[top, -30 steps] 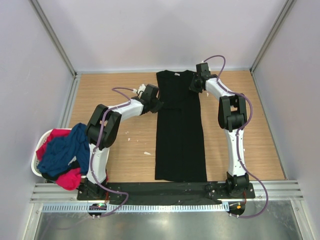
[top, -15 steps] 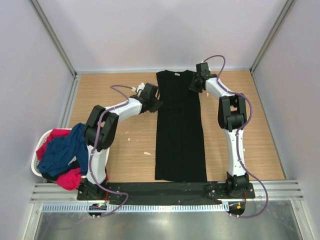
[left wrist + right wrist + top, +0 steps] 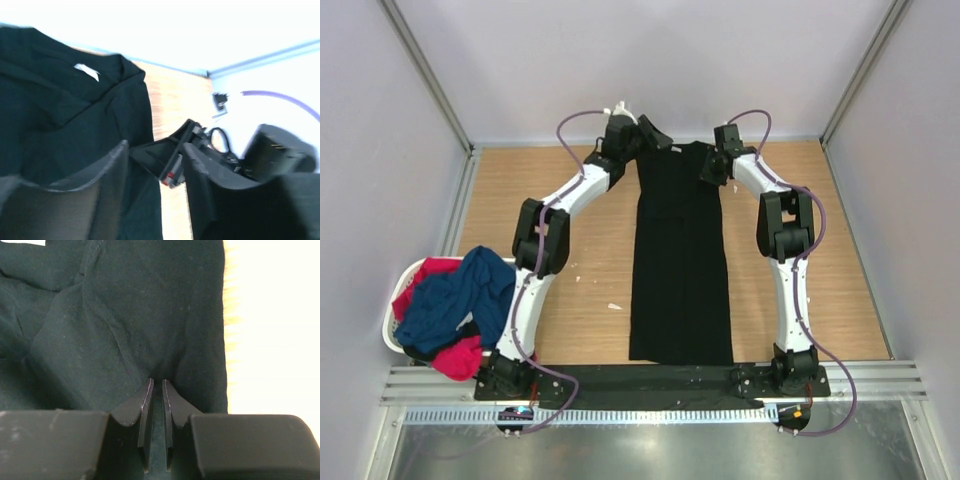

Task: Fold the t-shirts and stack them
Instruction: Fold the tshirt

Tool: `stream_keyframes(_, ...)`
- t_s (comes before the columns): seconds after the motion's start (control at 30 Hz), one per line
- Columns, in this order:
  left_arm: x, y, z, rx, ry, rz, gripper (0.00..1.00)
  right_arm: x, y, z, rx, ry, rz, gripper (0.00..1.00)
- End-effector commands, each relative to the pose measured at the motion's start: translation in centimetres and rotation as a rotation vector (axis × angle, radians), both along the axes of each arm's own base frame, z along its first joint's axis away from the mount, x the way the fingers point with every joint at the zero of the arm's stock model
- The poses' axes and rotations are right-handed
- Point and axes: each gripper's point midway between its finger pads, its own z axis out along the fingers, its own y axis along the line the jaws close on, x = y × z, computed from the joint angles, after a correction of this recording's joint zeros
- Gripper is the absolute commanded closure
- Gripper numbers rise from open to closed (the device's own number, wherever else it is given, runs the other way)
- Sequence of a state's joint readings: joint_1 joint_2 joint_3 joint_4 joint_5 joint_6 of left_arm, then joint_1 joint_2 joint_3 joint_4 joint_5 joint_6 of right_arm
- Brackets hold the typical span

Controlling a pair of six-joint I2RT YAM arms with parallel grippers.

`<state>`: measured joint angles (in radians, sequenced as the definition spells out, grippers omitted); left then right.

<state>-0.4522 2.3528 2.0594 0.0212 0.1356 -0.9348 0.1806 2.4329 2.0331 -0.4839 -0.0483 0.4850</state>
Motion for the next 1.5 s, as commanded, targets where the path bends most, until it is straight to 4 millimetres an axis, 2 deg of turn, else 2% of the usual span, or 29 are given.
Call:
stream_keyframes(0.0, -0.1, -3.3, -2.6, -0.061, -0.030, -0.141, 0.54, -2.2, -1.0, -0.8, -0.043, 0.099, 0.029, 0.80)
stream_keyframes(0.07, 0.5, -3.6, -2.6, -0.099, -0.051, -0.137, 0.65, -2.0, -0.9, -0.4, -0.033, 0.090, 0.031, 0.80)
stream_keyframes(0.1, 0.7, -3.8, -4.0, -0.110, -0.024, -0.127, 0.68, -2.0, -0.8, -0.2, -0.028, 0.088, 0.029, 0.80)
stream_keyframes(0.23, 1.3, -3.2, -7.4, -0.103, 0.028, -0.072, 0.75, -2.4, -1.0, -1.5, -0.033, 0.118, 0.021, 0.80)
stream_keyframes(0.33, 1.8, -1.7, -10.5, -0.106, 0.110, 0.004, 0.80, -2.7, -1.2, -2.6, -0.043, 0.143, 0.019, 0.80)
stream_keyframes(0.37, 1.8, -0.7, -12.2, -0.089, 0.146, 0.045, 0.83, -2.9, -1.3, -2.8, -0.044, 0.151, 0.017, 0.80)
stream_keyframes(0.57, 1.3, 1.8, -16.1, 0.002, 0.255, 0.122, 0.83, -2.9, -1.5, -3.2, -0.058, 0.153, 0.014, 0.80)
stream_keyframes(0.63, 1.3, 1.8, -16.2, 0.003, 0.260, 0.115, 0.83, -2.9, -1.5, -3.3, -0.057, 0.157, 0.023, 0.80)
stream_keyframes(0.73, 1.4, 1.2, -14.7, -0.002, 0.226, 0.069, 0.80, -2.8, -1.5, -2.4, -0.050, 0.148, 0.040, 0.79)
stream_keyframes(0.83, 1.6, 0.3, -10.5, -0.013, 0.134, -0.002, 0.73, -2.3, -0.8, 0.1, -0.019, 0.105, 0.082, 0.74)
stream_keyframes(0.87, 1.8, 0.2, -8.7, -0.019, 0.097, -0.015, 0.66, -1.9, -0.6, 2.4, -0.005, 0.062, 0.093, 0.71)
stream_keyframes(0.93, 1.9, -0.1, -3.5, -0.031, -0.016, -0.065, 0.55, -1.4, 0.5, 5.7, 0.043, -0.008, 0.165, 0.63)
stream_keyframes(0.97, 1.9, 0.0, -1.7, -0.039, -0.055, -0.080, 0.42, -0.9, 2.0, 9.5, 0.107, -0.080, 0.228, 0.60)
stream_keyframes(1.0, 1.7, 0.1, 2.0, -0.063, -0.135, -0.113, 0.31, -0.4, 2.7, 12.8, 0.139, -0.147, 0.259, 0.51)
stream_keyframes(1.07, 1.3, 0.3, 4.8, -0.082, -0.180, -0.138, 0.27, -0.6, 3.7, 16.8, 0.190, -0.216, 0.298, 0.42)
stream_keyframes(1.1, 0.6, 0.8, 8.1, -0.096, -0.222, -0.146, 0.27, -1.0, 3.7, 19.9, 0.193, -0.273, 0.306, 0.38)
stream_keyframes(1.17, -0.8, 1.6, 9.2, -0.075, -0.203, -0.172, 0.26, -2.0, 3.3, 22.1, 0.181, -0.299, 0.295, 0.19)
stream_keyframes(1.2, -1.7, 1.9, 9.5, -0.061, -0.188, -0.181, 0.26, -2.9, 2.5, 24.6, 0.157, -0.337, 0.268, 0.11)
stream_keyframes(1.23, -3.6, 2.5, 11.4, -0.039, -0.183, -0.195, 0.26, -4.1, 2.0, 23.9, 0.141, -0.296, 0.249, 0.01)
stream_keyframes(1.27, -5.1, 3.1, 8.8, -0.012, -0.097, -0.203, 0.26, -5.0, 1.6, 23.9, 0.134, -0.281, 0.233, 0.01)
stream_keyframes(1.3, -6.6, 3.7, 7.1, 0.010, -0.020, -0.205, 0.26, -6.8, 0.9, 26.0, 0.123, -0.302, 0.207, 0.00)
stream_keyframes(1.33, -8.9, 4.7, 9.5, 0.009, -0.026, -0.199, 0.27, -8.0, 0.6, 25.8, 0.124, -0.281, 0.194, 0.00)
stream_keyframes(1.37, -10.4, 5.1, 8.4, 0.019, 0.029, -0.196, 0.27, -9.8, 0.2, 22.6, 0.132, -0.182, 0.162, 0.00)
stream_keyframes(1.4, -12.7, 6.1, 4.7, 0.051, 0.138, -0.193, 0.28, -11.4, -0.1, 22.2, 0.129, -0.152, 0.141, 0.00)
stream_keyframes(1.43, -15.0, 6.5, 3.2, 0.074, 0.212, -0.200, 0.29, -13.7, -0.7, 22.9, 0.134, -0.140, 0.119, 0.01)
stream_keyframes(1.47, -17.4, 7.1, 4.1, 0.079, 0.223, -0.210, 0.31, -16.3, -1.0, 19.5, 0.130, -0.033, 0.097, 0.00)
